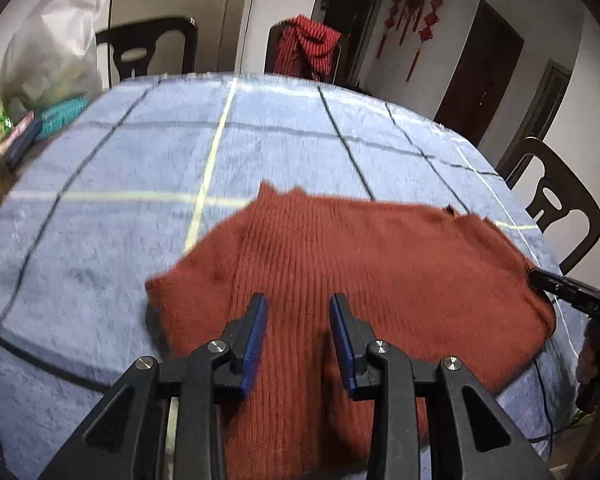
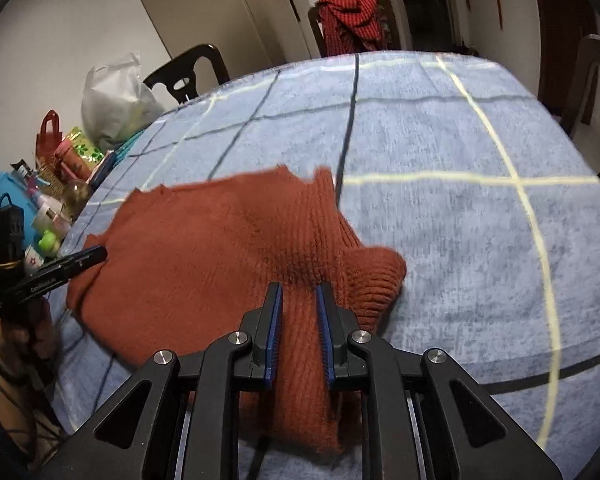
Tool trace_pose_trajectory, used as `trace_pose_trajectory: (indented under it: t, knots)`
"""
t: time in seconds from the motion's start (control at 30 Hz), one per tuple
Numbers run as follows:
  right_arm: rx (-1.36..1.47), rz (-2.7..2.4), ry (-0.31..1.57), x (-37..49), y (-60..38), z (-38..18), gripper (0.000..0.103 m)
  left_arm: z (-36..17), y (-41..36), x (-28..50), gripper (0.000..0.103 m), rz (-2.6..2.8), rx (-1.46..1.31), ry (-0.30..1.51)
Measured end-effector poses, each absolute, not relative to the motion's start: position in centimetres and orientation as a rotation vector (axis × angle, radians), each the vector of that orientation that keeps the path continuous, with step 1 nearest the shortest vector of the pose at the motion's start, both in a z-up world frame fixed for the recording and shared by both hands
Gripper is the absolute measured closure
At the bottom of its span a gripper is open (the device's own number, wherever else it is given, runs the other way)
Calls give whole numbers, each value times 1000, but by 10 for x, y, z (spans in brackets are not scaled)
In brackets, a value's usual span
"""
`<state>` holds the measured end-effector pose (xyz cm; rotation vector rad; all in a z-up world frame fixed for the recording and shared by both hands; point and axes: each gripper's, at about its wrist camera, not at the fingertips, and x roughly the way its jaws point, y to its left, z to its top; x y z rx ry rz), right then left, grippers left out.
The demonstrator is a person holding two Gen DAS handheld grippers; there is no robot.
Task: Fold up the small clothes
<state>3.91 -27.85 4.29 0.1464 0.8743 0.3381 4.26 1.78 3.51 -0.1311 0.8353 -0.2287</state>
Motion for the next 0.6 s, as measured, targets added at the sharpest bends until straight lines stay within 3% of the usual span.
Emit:
trace_pose_trajectory:
  t: [0.6]
  knots:
    - [94,257,872,82,-269,25,85,19,7,75,68,-150,-66,833]
